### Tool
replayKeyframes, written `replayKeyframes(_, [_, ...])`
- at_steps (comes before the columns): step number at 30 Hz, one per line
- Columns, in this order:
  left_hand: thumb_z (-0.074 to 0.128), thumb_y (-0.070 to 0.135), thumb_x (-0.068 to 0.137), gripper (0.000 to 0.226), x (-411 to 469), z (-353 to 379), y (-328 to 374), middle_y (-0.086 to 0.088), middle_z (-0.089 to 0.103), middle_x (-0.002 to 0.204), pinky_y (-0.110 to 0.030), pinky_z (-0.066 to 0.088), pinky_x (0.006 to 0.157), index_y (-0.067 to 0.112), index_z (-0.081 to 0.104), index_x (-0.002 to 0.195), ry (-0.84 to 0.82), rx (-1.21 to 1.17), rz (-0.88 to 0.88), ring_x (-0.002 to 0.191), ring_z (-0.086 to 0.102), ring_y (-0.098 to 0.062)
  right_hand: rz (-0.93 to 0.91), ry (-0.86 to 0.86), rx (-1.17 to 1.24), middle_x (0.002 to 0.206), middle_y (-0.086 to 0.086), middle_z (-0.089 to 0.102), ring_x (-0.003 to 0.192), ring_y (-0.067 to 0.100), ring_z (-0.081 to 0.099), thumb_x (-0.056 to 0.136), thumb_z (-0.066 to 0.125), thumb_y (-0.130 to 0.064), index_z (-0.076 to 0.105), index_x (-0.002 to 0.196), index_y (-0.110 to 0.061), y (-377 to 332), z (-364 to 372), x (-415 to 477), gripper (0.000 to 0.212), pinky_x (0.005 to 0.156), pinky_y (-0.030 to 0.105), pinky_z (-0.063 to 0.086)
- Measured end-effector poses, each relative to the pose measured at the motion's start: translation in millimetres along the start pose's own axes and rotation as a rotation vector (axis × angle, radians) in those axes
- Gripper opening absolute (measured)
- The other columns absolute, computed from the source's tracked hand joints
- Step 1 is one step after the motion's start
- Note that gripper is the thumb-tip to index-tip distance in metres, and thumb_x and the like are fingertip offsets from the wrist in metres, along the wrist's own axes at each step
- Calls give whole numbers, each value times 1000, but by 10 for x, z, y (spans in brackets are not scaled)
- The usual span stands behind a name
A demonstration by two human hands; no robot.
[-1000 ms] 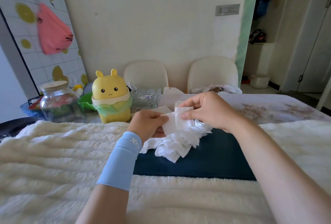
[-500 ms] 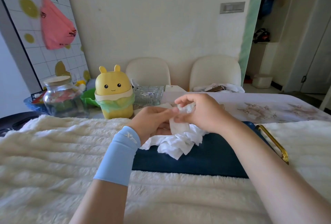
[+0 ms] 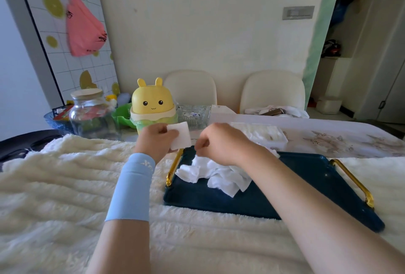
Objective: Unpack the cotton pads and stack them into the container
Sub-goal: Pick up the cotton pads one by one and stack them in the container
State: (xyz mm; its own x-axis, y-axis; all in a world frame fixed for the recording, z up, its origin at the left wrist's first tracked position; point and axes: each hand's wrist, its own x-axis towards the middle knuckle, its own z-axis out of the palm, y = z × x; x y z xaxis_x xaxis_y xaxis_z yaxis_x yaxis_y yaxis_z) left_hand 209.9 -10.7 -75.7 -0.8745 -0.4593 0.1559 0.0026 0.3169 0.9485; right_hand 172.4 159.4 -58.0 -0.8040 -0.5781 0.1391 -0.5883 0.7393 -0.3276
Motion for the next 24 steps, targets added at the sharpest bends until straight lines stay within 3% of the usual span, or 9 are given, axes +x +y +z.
replayKeyframes(4, [62, 11, 92, 12, 30, -26, -39, -4, 65, 85, -43, 61, 79, 11, 64, 80, 57, -7, 6, 90, 69, -30, -18, -199, -215, 107, -1, 69, 96, 25, 65, 84, 77, -34, 69, 116, -20, -203, 264, 206, 36, 83, 34, 53])
replayKeyframes(9, [63, 17, 85, 13, 44, -48, -56, -1, 67, 77, -49, 60, 80, 13, 64, 73, 132, -19, 14, 82, 70, -28, 35, -325, -194, 121, 0, 67, 107, 24, 64, 79, 84, -23, 55, 139, -20, -229, 327, 222, 66, 93, 39, 54])
replayKeyframes(11, [61, 13, 88, 15, 52, -32, -52, 0, 66, 77, -46, 61, 79, 13, 65, 74, 150, -41, 14, 80, 70, -25, 32, -331, -116, 113, 0, 68, 98, 23, 64, 80, 83, -19, 64, 128, -21, -196, 308, 196, 52, 84, 35, 54])
replayKeyframes(13, [60, 12, 90, 13, 48, 2, -51, -3, 66, 80, -44, 62, 77, 10, 65, 78, 138, -56, 16, 83, 70, -27, 0, -255, -23, 79, -1, 61, 71, 21, 55, 81, 79, -16, 67, 81, -22, -126, 280, 158, 14, 65, 31, 44])
replayKeyframes(14, [60, 12, 90, 13, 44, 26, -53, -4, 66, 81, -44, 62, 76, 9, 66, 79, 128, -55, 19, 84, 70, -28, 0, -227, 49, 69, 0, 55, 64, 22, 50, 82, 77, -16, 60, 68, -19, -90, 227, 121, 23, 61, 32, 41])
replayKeyframes(17, [62, 14, 91, 16, 26, 122, -38, -3, 67, 84, -40, 62, 73, 17, 64, 75, 82, -57, 11, 80, 69, -22, 13, -73, 305, 85, 5, 73, 85, 25, 68, 82, 76, -15, 72, 82, -15, 59, 6, -41, 4, 78, 38, 54])
replayKeyframes(19, [63, 12, 93, 19, -19, 227, 2, -3, 66, 89, -32, 62, 65, 21, 62, 76, 16, -142, -14, 86, 69, -25, 50, 55, 484, 91, -1, 76, 92, 18, 71, 80, 78, -16, 76, 87, -21, 190, -138, -188, 9, 83, 33, 55])
replayKeyframes(21, [64, 10, 93, 16, -74, 340, 52, -6, 68, 91, -31, 62, 63, 19, 65, 79, -55, -251, -64, 87, 71, -28, 85, 165, 591, 89, -1, 77, 87, 15, 72, 77, 83, -17, 76, 85, -23, 344, -210, -290, 12, 83, 32, 55])
replayKeyframes(24, [67, 9, 91, 4, -146, 465, 83, -14, 73, 94, -36, 62, 72, 9, 71, 91, -140, -334, -107, 82, 74, -28, 119, 150, 679, 82, 3, 78, 75, 13, 71, 74, 87, -15, 77, 85, -19, 497, -261, -368, 15, 81, 34, 56])
